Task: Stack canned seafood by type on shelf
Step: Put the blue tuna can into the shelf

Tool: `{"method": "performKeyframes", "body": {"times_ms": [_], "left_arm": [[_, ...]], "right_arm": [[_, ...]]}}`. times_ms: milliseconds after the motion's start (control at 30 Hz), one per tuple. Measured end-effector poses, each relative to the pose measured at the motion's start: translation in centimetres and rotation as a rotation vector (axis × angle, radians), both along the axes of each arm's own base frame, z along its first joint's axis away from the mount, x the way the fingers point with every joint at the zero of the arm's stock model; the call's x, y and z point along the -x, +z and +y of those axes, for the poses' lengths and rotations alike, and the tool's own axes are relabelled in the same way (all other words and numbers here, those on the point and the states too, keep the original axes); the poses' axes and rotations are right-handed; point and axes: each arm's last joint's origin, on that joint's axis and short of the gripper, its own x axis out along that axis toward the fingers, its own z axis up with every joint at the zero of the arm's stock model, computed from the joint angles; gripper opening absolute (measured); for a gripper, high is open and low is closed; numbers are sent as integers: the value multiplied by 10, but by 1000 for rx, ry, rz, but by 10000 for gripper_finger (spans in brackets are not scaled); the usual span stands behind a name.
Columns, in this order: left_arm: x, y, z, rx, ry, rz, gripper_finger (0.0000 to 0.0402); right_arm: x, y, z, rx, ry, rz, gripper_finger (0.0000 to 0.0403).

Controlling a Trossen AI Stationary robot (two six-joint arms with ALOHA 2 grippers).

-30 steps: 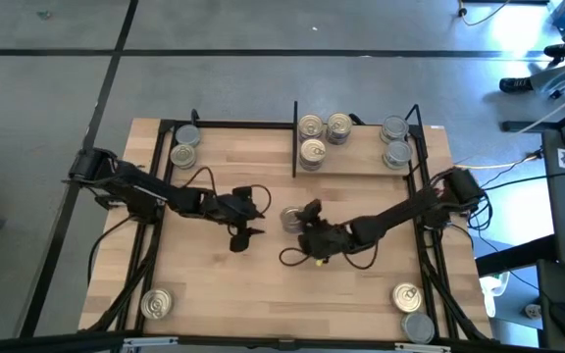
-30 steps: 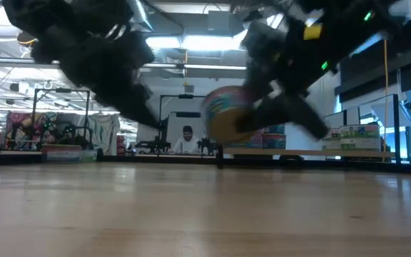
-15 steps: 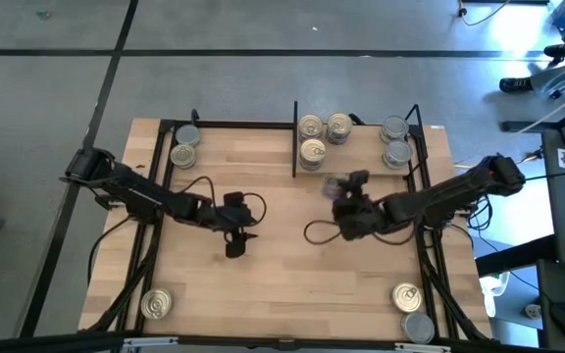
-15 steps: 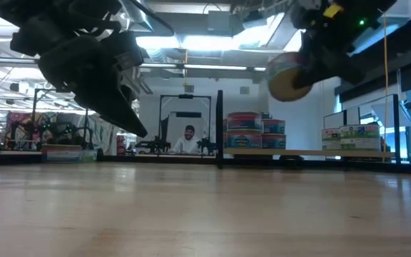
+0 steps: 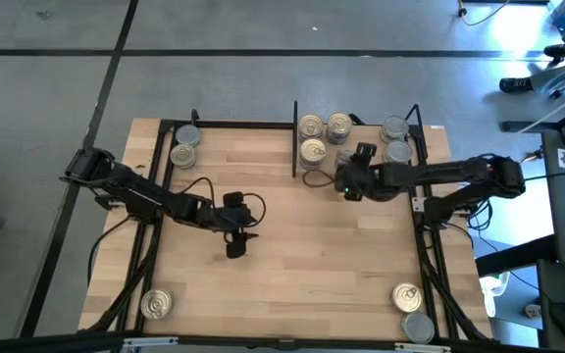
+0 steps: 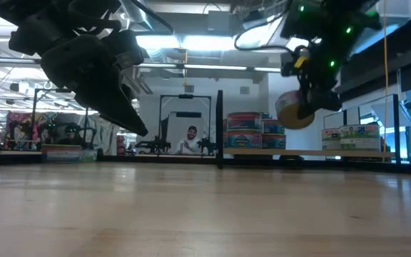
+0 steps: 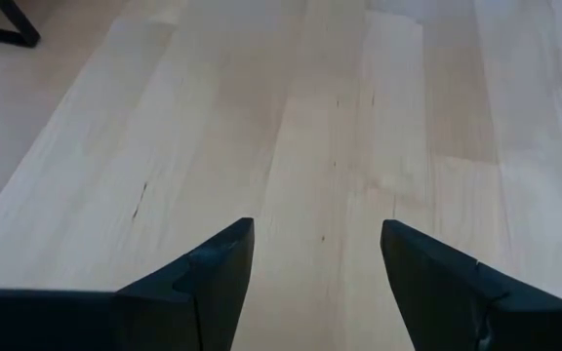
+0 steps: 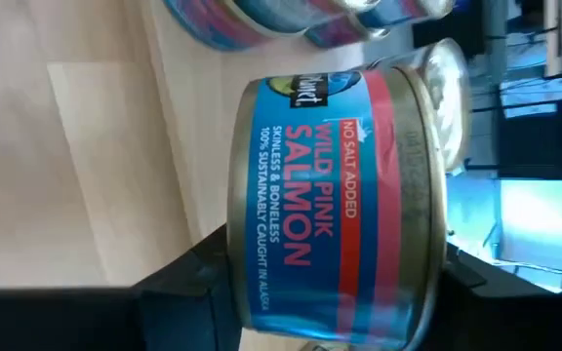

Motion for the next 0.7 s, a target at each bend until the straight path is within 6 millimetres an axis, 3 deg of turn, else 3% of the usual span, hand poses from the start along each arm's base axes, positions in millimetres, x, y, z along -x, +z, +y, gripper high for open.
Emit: {"method": "performKeyframes", "body": {"times_ms": [400, 700], "left_arm": [[0, 1, 0, 0, 2, -3, 224], [0, 1, 0, -1, 2, 0, 224]], "right_arm": [[-6, -20, -34, 9, 46, -80, 189], [-6, -40, -54, -24, 19, 8, 189]]}}
